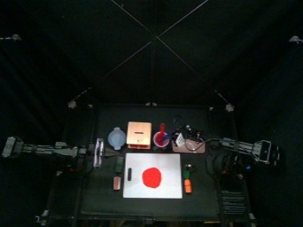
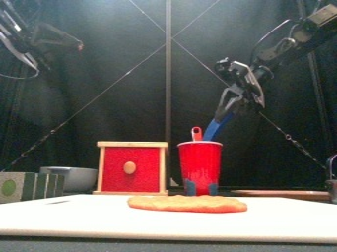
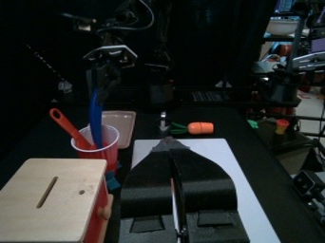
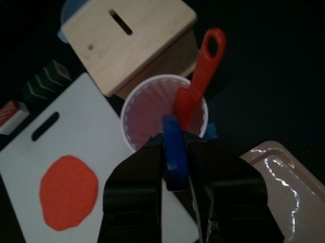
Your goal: Grab pizza cutter with other hand
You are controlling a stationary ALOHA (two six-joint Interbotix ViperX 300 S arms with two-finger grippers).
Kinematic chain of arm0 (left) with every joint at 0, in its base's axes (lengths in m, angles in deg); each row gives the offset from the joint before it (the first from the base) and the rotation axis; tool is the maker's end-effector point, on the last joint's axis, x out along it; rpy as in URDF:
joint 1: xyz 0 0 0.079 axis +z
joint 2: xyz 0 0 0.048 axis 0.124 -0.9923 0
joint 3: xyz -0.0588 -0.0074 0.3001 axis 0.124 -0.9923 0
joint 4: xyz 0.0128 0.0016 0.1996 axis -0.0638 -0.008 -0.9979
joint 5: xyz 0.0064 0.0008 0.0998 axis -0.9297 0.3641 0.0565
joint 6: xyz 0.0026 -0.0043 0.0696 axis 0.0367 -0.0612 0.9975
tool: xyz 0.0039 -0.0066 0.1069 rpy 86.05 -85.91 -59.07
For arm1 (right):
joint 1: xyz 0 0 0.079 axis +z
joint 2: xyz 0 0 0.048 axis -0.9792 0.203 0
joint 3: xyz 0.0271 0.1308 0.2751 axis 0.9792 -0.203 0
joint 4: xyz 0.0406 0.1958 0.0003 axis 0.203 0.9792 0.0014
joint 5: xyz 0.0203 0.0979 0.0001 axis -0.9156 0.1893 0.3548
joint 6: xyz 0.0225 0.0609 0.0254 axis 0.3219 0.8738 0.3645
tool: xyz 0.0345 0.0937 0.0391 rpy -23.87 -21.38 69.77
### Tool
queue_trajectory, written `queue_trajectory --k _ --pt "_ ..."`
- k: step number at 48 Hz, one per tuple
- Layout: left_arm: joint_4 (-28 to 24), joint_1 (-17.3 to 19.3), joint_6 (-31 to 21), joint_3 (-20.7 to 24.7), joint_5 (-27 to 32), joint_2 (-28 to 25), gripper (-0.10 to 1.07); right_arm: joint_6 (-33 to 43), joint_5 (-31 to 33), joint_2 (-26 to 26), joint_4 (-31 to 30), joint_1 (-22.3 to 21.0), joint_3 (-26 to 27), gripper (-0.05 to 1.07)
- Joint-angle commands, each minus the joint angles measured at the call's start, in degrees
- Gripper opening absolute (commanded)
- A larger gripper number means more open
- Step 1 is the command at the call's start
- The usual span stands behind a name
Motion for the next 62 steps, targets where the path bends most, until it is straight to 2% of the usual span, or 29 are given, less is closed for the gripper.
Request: queue_trajectory --k 1,8,15,23,33,39,45,50,56,62 --pt "-0.09 0.09 0.18 0.88 -0.44 -0.26 0.05 -0.26 -0.18 -4.13 -0.18 0.70 0.18 0.37" --pt "-0.18 0.09 0.35 1.05 -0.44 -0.35 0.05 -0.79 -0.70 -10.20 -1.05 3.34 -1.58 0.37" --pt "-1.05 -0.35 0.35 1.58 -0.44 -1.58 0.05 -0.88 -3.60 -15.56 -3.16 9.14 -3.87 0.37" --pt "-3.08 -1.05 0.35 4.66 -0.44 -9.76 0.05 0.00 -11.60 -18.46 -7.21 15.91 -6.77 0.37" --pt "-3.52 -2.29 0.35 10.46 -0.44 -19.16 0.08 -0.09 -20.39 -15.82 -11.60 22.41 -10.37 0.37" --pt "-3.60 -2.64 0.35 11.95 -0.44 -21.97 0.24 -0.09 -24.70 -11.87 -14.06 26.28 -11.07 0.37" --pt "-3.43 -3.16 0.09 12.48 -1.05 -25.22 0.52 -0.09 -28.13 -7.29 -14.50 27.69 -10.37 0.37" --pt "-3.34 -4.31 0.09 13.01 -4.13 -28.56 0.75 -0.09 -30.50 -3.16 -14.59 27.95 -9.05 0.37" --pt "-3.25 -5.54 0.09 13.97 -9.49 -32.78 0.95 -0.09 -31.11 0.97 -14.77 27.77 -7.03 0.37" --pt "-2.99 -5.63 0.18 15.03 -10.99 -37.00 0.98 -0.18 -31.46 4.75 -14.77 27.69 -4.57 0.37"
